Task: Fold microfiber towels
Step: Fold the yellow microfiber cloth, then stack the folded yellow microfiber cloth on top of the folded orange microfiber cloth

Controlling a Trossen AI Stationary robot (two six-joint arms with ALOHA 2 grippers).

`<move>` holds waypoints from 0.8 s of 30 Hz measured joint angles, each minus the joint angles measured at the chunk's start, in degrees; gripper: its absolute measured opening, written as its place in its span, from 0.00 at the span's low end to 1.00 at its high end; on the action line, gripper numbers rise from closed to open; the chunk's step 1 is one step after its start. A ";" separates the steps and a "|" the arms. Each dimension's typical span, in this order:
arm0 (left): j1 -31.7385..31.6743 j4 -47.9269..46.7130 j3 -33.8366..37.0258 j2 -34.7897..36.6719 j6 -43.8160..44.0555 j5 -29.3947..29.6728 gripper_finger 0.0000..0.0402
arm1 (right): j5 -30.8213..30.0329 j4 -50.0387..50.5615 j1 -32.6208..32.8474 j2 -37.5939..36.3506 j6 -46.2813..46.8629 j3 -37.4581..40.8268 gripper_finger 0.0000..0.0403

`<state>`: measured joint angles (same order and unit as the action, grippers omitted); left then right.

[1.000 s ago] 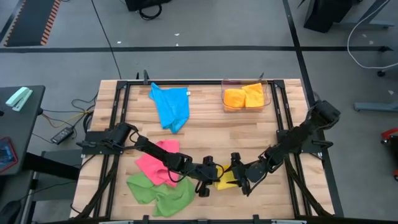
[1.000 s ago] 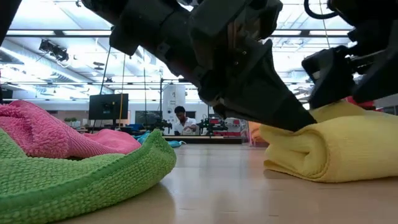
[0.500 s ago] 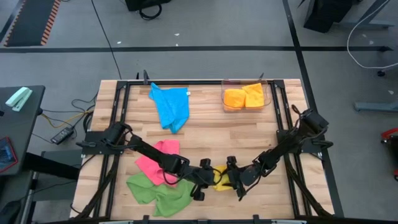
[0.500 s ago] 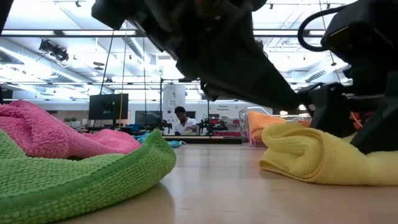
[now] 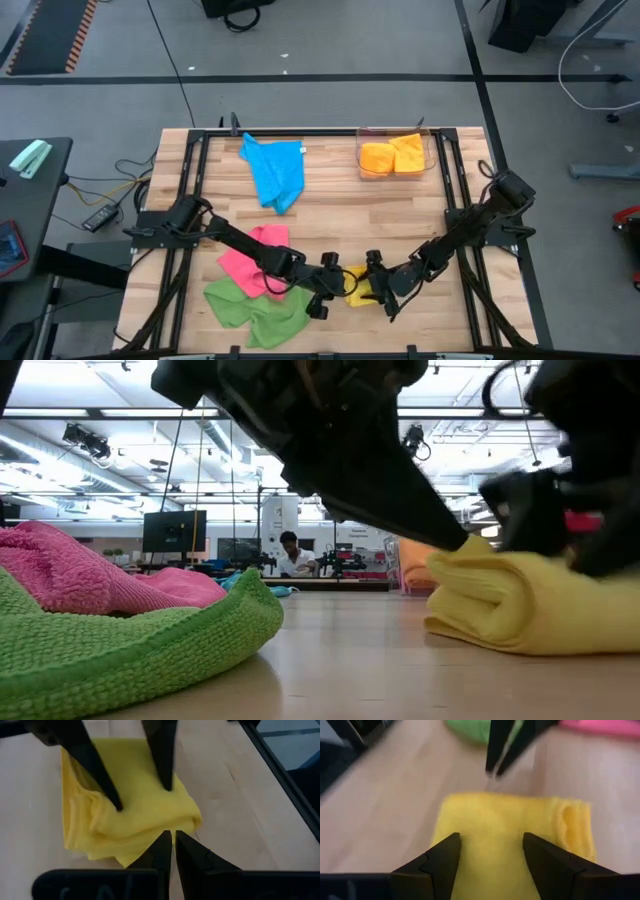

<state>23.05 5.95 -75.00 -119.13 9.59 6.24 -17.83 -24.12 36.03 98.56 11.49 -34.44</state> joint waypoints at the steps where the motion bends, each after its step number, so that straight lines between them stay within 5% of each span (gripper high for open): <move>1: 0.00 0.05 -0.03 0.09 -0.04 0.05 0.08 | -0.12 -0.26 0.00 -0.98 -0.14 -0.02 0.56; 12: 0.43 -1.16 -0.02 1.07 -7.23 1.55 0.09 | -0.33 6.75 2.26 -8.94 -3.93 -0.10 0.56; 24: 2.38 -1.15 0.00 0.63 -36.22 9.08 0.52 | -3.29 11.31 3.41 -8.80 -2.72 -1.20 0.56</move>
<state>25.43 4.80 -75.00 -118.50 -26.63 15.32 -21.11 -12.81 39.44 89.76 8.78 -35.64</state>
